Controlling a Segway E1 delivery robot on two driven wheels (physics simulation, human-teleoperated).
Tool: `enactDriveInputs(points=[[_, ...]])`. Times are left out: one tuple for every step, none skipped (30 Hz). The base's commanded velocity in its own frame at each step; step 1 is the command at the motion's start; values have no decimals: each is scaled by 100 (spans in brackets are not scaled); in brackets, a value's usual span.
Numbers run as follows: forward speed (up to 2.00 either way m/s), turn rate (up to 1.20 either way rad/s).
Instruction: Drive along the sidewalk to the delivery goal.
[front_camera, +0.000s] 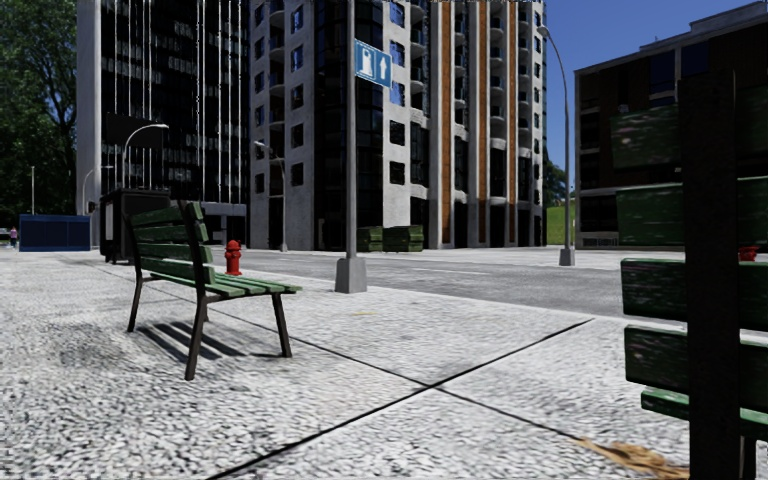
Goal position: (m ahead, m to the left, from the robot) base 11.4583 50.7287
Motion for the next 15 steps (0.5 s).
enactDriveInputs(points=[[0,53],[0,53],[0,53],[0,55],[0,59],[0,61],[0,61],[0,61],[0,61],[0,61],[0,61],[0,61],[0,61],[0,61],[0,61]])
